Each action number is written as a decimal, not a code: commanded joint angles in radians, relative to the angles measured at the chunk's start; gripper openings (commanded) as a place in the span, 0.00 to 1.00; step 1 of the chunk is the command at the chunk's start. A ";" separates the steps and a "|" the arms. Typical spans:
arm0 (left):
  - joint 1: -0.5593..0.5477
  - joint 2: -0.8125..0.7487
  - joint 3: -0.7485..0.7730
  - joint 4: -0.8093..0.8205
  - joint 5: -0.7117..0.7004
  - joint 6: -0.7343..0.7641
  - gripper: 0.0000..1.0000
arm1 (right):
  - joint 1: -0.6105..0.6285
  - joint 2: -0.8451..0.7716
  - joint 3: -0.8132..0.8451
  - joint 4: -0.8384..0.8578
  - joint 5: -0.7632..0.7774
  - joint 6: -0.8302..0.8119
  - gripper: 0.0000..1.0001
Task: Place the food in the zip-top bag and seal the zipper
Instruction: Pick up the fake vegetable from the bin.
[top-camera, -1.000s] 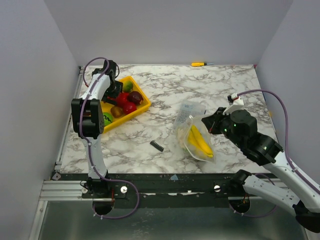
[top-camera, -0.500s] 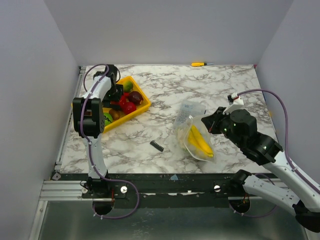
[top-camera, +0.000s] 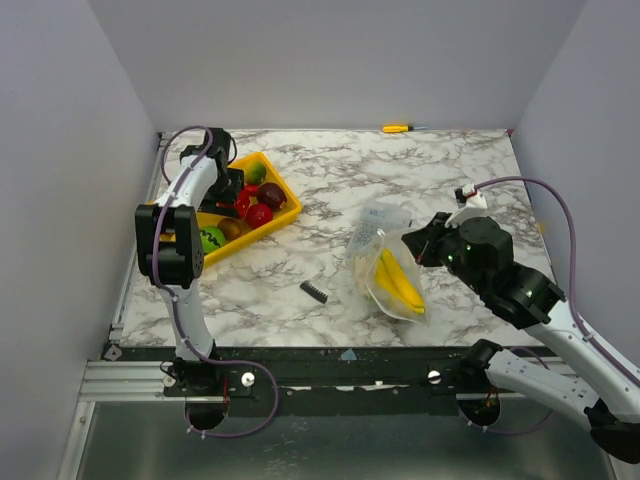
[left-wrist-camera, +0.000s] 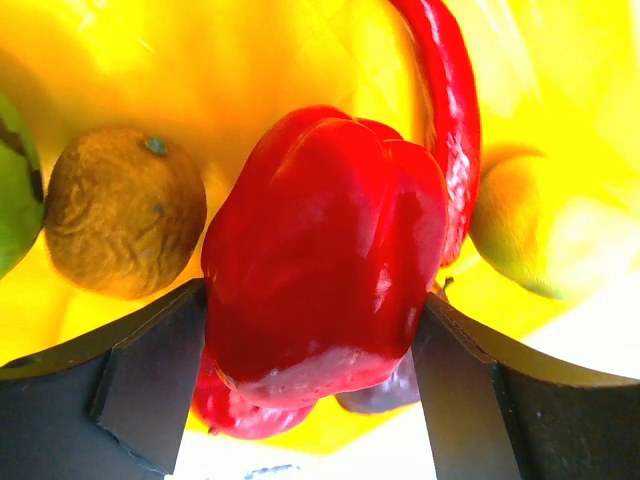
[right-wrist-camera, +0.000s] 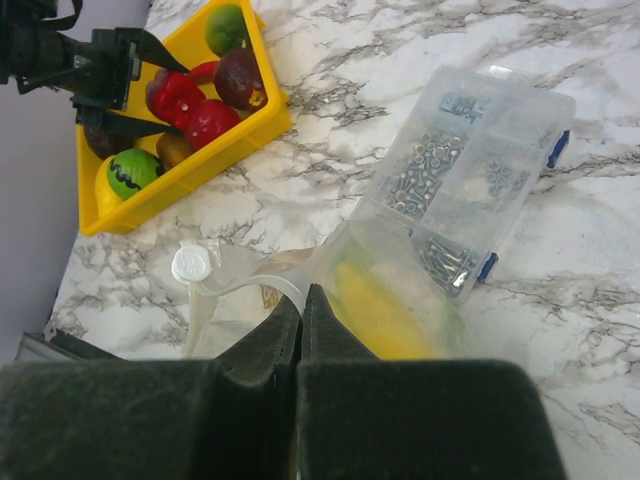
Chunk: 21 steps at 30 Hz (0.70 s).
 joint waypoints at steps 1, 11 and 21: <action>-0.009 -0.181 -0.073 0.041 -0.030 0.124 0.53 | 0.004 -0.007 0.038 0.012 0.007 0.007 0.00; -0.068 -0.551 -0.322 0.205 0.196 0.437 0.55 | 0.003 0.025 0.058 -0.018 -0.115 0.054 0.00; -0.341 -1.005 -0.765 0.787 0.649 0.584 0.54 | 0.003 -0.005 0.020 0.010 -0.101 0.119 0.00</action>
